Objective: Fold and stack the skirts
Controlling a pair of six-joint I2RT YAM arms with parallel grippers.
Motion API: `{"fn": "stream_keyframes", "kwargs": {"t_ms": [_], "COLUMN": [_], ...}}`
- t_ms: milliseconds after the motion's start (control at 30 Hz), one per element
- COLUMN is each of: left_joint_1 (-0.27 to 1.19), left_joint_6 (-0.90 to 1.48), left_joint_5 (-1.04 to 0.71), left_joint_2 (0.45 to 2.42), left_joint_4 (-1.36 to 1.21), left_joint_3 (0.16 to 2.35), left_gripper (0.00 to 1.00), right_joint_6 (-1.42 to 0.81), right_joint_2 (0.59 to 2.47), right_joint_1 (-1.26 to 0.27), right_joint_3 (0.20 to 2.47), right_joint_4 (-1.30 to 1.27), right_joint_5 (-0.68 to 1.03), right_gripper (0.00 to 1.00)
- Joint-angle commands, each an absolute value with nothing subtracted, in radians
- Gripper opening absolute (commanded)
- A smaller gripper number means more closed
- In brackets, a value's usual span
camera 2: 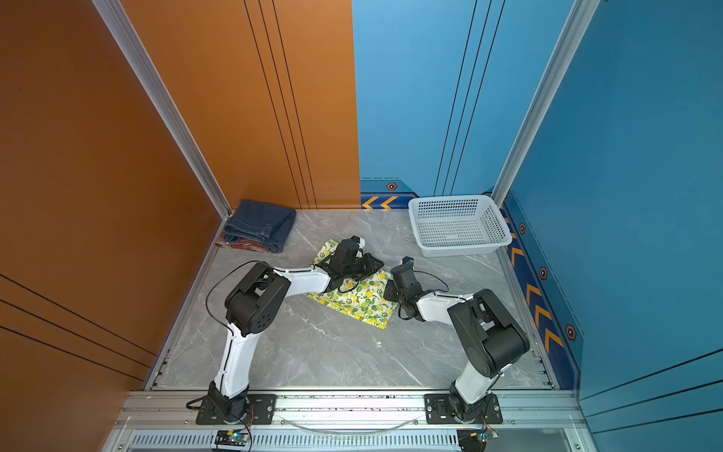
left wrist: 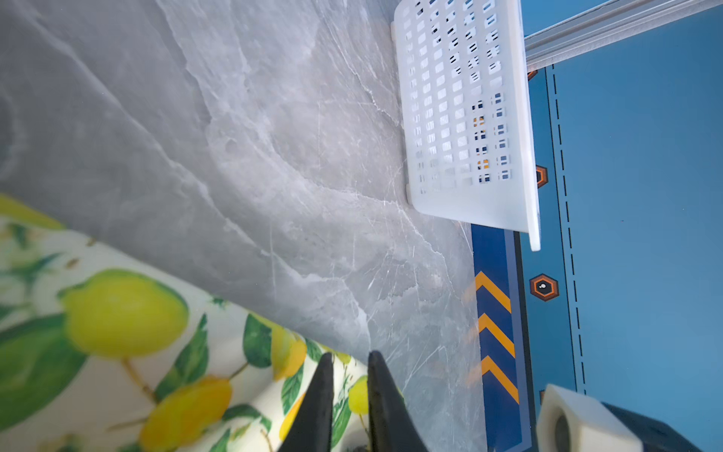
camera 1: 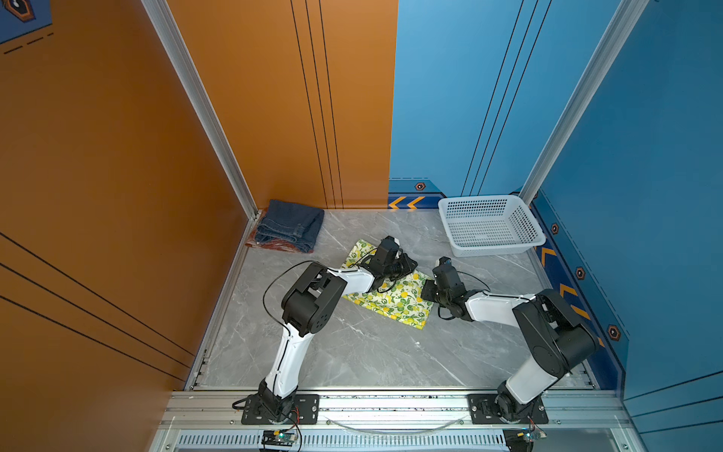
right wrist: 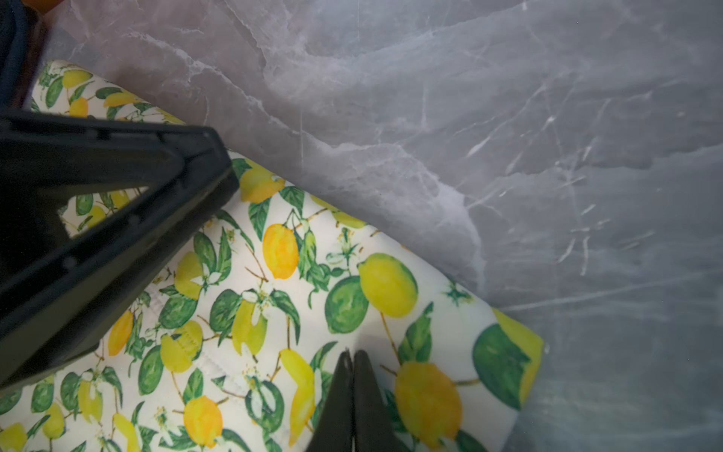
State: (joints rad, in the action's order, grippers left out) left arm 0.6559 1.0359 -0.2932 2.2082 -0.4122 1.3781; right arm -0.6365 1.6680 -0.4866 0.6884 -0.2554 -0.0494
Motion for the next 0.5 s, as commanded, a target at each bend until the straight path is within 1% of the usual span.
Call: {"fn": "stream_keyframes", "kwargs": {"t_ms": [0,200,367,467], "left_joint_1": [0.668,0.667,0.628,0.599], "left_joint_6": [1.060,1.054,1.045,1.022], "left_joint_5": [-0.316,-0.309,-0.304,-0.304], "left_joint_2": [2.264,2.329,2.339,2.341], "left_joint_4": [-0.461,-0.462,-0.456,-0.410], "left_joint_3": [1.424,1.456,1.426,1.424], "left_gripper": [0.18,0.17,0.16,0.15], "right_joint_6": [-0.667,-0.670,-0.660,-0.659], "right_joint_2": [1.686,1.686,1.674,1.665], "right_joint_1": [-0.498,-0.499,-0.494,-0.489], "right_joint_3": [0.665,0.661,0.663,0.660], "right_joint_4": [-0.300,-0.283,-0.246,-0.228], "right_joint_5": [-0.069,-0.081,-0.097,-0.102], "right_gripper": [0.04,0.01,0.00,0.00]}}
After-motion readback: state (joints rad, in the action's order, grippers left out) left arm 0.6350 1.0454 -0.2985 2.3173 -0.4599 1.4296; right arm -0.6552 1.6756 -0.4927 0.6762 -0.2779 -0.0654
